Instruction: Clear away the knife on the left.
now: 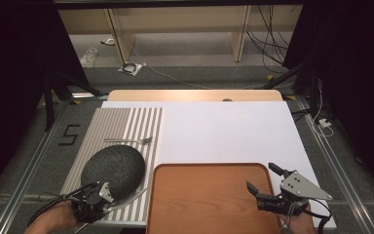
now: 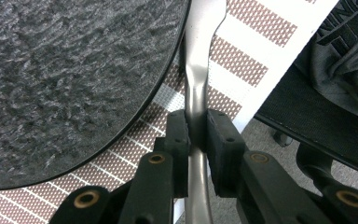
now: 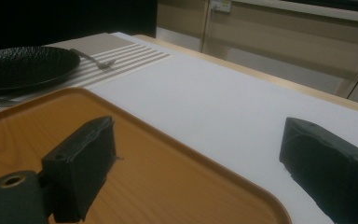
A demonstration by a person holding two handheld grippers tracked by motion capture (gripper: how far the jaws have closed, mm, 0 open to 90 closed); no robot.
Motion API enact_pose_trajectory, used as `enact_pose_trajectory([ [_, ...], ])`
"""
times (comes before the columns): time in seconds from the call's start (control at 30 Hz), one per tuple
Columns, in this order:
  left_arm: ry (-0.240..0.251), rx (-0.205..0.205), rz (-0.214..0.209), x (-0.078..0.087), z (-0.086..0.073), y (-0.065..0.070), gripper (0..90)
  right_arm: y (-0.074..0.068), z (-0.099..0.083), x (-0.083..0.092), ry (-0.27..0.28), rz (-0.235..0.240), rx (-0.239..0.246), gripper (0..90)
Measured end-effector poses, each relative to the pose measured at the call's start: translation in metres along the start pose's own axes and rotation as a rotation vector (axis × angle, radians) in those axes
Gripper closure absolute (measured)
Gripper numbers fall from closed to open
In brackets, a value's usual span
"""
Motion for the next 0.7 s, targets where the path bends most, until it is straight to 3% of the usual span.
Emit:
enact_pose_trajectory([
  [0.3,-0.005,-0.007,0.001,0.002,-0.001,0.002,79.7,0.000,0.000,0.000,-0.001,-0.002,0.000,12.0],
  [0.57,0.019,-0.010,0.005,0.011,0.002,0.007,79.7,-0.001,0.000,0.000,-0.002,0.002,0.000,12.1],
  [0.67,0.054,-0.010,0.008,0.015,0.007,0.008,79.7,-0.001,0.000,0.000,-0.001,0.003,-0.002,12.1],
  [0.7,0.092,-0.008,0.014,0.018,0.013,0.008,79.7,0.000,0.000,-0.001,-0.001,0.004,-0.003,12.1],
])
Point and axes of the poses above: each handheld gripper's, and its own axes: x roughly backward along the jaws, z roughly out of its top, y roughly to its right, the point moved 5 cm from there along -x, roughly forward along the jaws, and after that the axes turned 6 degrees about -x, right-handed, at the moved point
